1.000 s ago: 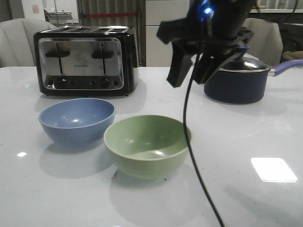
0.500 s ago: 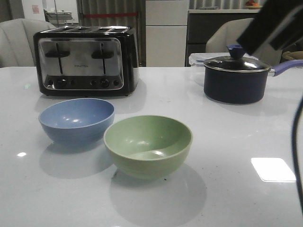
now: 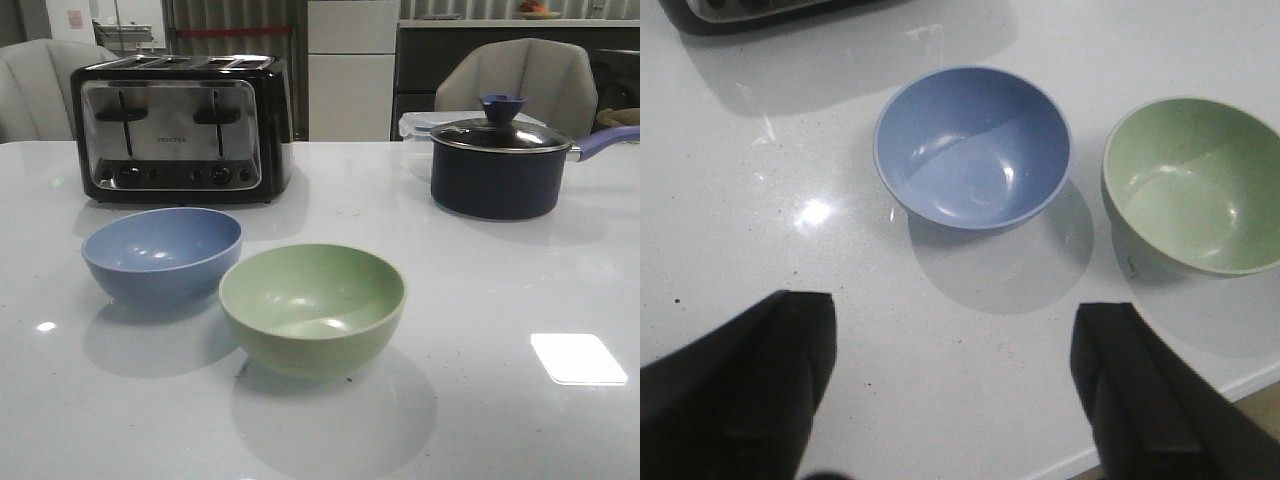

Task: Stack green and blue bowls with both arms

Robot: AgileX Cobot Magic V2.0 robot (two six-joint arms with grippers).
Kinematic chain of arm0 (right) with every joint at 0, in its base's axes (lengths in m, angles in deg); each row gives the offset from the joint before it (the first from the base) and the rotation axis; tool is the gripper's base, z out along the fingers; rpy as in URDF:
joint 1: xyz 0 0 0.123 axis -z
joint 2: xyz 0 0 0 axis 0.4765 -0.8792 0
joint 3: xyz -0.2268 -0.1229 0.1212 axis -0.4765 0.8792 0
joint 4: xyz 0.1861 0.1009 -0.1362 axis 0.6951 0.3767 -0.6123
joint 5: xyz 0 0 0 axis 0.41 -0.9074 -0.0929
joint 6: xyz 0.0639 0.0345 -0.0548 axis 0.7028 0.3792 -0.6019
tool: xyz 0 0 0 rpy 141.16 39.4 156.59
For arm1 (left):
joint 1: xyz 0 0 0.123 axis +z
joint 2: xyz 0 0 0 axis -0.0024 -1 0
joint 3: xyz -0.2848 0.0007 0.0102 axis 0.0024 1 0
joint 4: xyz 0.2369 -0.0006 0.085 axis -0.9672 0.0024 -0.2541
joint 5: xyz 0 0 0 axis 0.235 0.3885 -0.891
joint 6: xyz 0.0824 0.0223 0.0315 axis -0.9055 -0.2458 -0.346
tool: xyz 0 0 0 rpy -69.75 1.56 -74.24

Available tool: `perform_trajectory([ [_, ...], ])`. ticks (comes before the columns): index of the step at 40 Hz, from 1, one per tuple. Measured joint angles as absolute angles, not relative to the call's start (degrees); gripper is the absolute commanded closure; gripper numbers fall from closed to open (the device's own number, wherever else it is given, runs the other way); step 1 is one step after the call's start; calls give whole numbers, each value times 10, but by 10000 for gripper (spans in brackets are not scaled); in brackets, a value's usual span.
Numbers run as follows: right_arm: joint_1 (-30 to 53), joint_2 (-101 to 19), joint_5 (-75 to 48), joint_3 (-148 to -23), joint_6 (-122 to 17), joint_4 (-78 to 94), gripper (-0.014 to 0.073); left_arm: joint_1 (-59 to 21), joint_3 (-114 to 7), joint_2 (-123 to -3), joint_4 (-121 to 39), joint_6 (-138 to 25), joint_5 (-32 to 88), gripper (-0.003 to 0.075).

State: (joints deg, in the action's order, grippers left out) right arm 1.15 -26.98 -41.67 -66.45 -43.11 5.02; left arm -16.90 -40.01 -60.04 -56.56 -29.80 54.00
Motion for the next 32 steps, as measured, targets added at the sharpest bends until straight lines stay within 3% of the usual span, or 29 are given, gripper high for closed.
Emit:
perform_trajectory([
  [14, 12, -270, -416, -665, -431, 50, 148, -138, -511, -823, -575, -294, 553, 183],
  [32, 12, -270, -416, -665, -431, 50, 148, -119, -659, -1068, -560, -273, 557, 309],
])
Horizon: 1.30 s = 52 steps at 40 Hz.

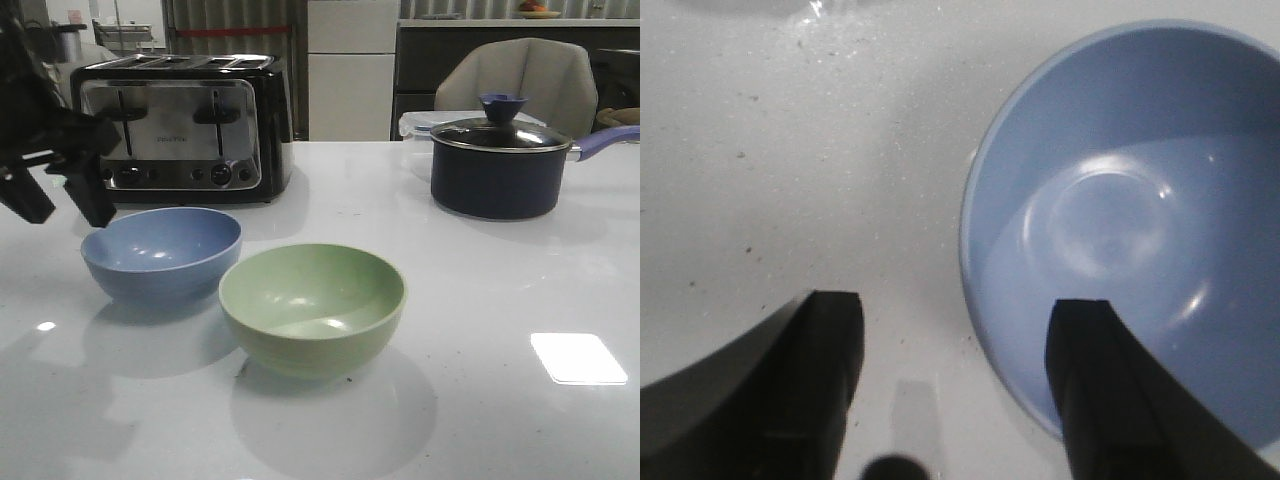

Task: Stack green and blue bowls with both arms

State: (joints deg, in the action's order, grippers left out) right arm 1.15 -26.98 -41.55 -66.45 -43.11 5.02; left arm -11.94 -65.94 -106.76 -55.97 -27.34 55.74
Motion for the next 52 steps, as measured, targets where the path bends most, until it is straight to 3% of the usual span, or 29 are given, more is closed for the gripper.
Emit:
perform_trajectory([
  [7, 12, -270, -416, -665, -431, 50, 148, -119, -694, -1127, -548, -273, 555, 359],
  [20, 12, -270, -416, -665, -431, 50, 148, -119, -704, -1152, -540, -273, 552, 627],
  [39, 12, -270, -416, -665, -431, 50, 148, -131, -704, -1047, -540, -273, 592, 627],
  [52, 12, -270, -416, -665, -431, 50, 148, -254, -717, -997, -540, -273, 620, 627],
])
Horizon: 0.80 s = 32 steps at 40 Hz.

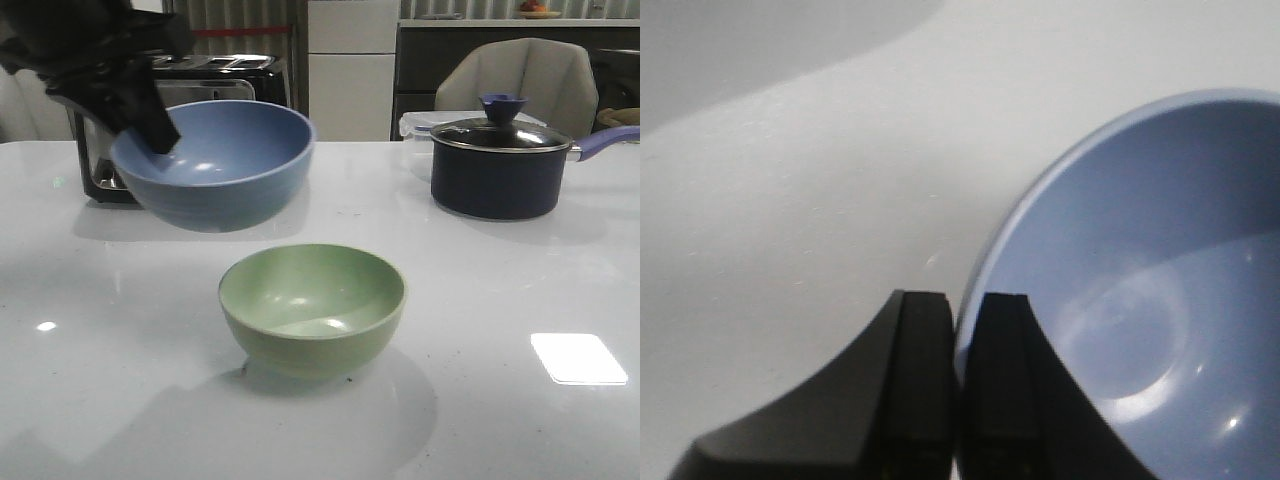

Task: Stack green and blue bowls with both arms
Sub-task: 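Carry the blue bowl over the green bowl and lower it inside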

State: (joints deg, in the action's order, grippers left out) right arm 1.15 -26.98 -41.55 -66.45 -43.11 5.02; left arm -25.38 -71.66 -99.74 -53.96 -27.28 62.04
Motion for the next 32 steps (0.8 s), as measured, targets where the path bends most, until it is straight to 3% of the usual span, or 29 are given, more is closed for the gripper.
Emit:
perform_trajectory([
  [11, 12, -270, -416, -665, -431, 50, 148, -322, -734, -1037, -536, -278, 616, 627],
  [28, 12, -270, -416, -665, -431, 50, 148, -325, -734, -1118, -538, -279, 585, 627],
  [32, 12, -270, -416, -665, -431, 50, 148, -325, -734, -1128, -538, -279, 581, 583],
])
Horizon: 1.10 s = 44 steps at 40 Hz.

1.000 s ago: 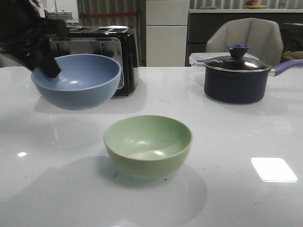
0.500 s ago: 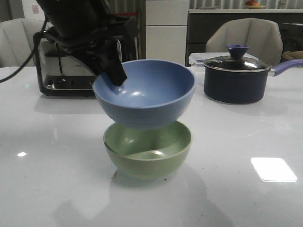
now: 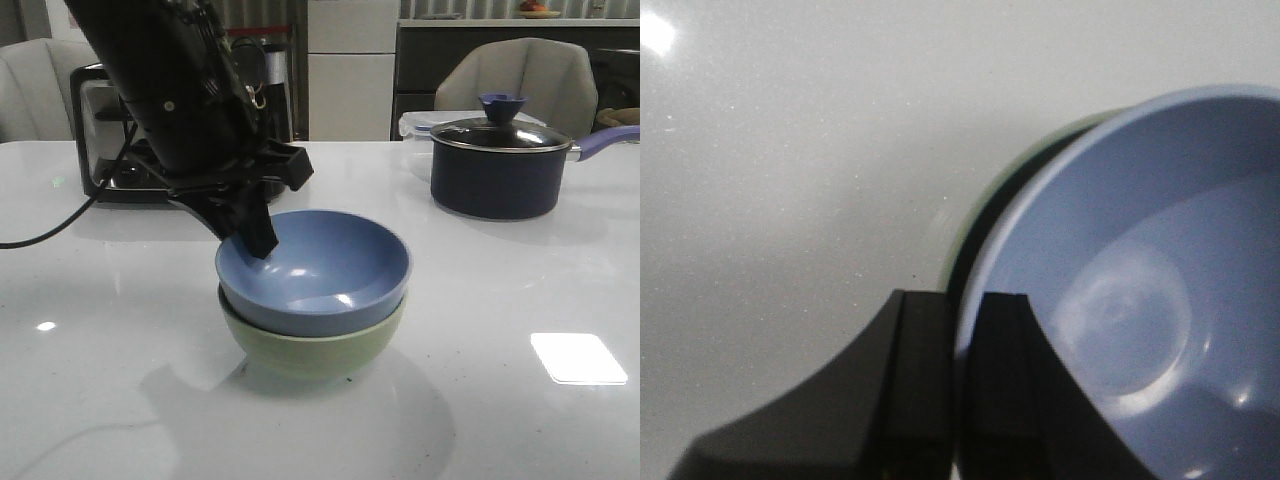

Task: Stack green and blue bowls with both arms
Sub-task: 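Carry the blue bowl over the green bowl and lower it inside, then open the left gripper and raise it away from the stacked bowls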

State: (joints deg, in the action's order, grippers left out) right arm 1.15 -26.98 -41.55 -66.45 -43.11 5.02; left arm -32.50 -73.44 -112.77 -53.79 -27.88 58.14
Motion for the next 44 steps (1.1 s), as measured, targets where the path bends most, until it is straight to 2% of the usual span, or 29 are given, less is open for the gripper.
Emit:
perform_trajectory([
  [7, 12, -270, -416, -665, -431, 50, 148, -325, -736, -1131, -538, -279, 579, 374],
  [10, 12, -270, -416, -665, -431, 50, 148, -325, -738, -1131, -537, -279, 579, 333],
  [18, 12, -270, -416, -665, -431, 50, 148, -325, -751, -1119, -542, -279, 594, 337],
  [24, 12, -270, -416, -665, -431, 50, 148, -325, -751, -1066, -557, -280, 608, 337],
  [31, 12, -270, -416, -665, -431, 50, 148, -325, -712, -965, -574, -280, 617, 337],
  [44, 12, -270, -416, -665, -431, 50, 148, -325, -565, -746, -615, -280, 650, 337],
])
